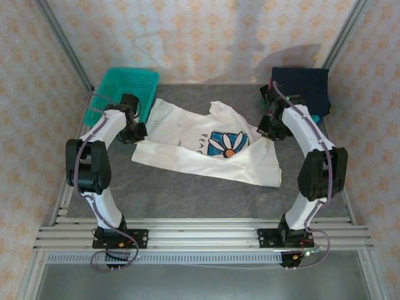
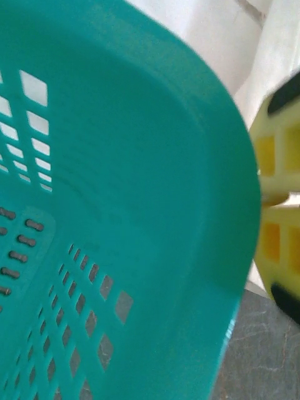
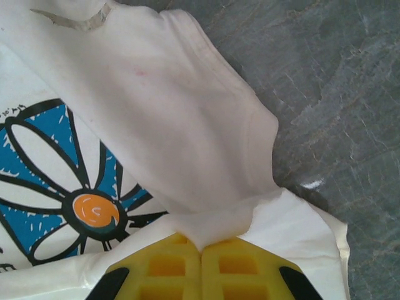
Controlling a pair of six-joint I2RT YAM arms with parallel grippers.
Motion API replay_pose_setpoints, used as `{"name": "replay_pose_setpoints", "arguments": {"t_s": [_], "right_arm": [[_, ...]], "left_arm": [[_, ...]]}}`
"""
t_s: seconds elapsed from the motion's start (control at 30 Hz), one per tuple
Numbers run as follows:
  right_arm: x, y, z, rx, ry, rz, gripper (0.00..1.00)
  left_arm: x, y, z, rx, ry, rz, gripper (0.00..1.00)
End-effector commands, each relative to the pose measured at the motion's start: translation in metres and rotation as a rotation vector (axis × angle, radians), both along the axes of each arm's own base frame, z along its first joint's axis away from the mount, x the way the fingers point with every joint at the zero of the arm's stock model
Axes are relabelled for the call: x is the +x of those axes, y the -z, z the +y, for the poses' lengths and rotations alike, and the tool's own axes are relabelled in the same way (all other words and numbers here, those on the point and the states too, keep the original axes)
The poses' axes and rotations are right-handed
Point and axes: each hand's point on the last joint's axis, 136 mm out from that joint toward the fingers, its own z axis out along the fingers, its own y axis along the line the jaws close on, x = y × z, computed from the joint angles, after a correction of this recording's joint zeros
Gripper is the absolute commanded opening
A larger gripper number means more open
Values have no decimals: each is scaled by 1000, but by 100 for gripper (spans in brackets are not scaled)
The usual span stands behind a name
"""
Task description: Fold and stack the t-shirts
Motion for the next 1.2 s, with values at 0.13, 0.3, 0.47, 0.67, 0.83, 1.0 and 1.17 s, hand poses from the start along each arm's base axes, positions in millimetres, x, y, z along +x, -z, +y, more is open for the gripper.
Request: {"name": "replay_pose_setpoints", "arguments": {"t_s": [0.13,0.3,0.47,0.67,0.83,1.0,1.17], "right_arm": [[39,12,4,6,-18,-9,9],[62,-1,20,93,-33,-107,41],[4,-35,3,52,7,-175,72],[-105,-16,-12,112,199,-132,78],[-139,28,-15,161,307,-101,76],[-143,64,-21,141,343,-70,75],[-137,80,-25,116,363,-68,73]], "left_arm": [[3,-17,3,5,-33,-51,61],[-6,-57,-19,-50,-11,-129,69],[-48,-81,-28,-106,6,-167,73],[-82,-58,-37,-209,19,-138,74],[-80,-21,-33,-264,-33,-94,71],[-73,3,-27,-252,-48,-67,69],[-71,31,-13,-197,-96,-23,65]]}}
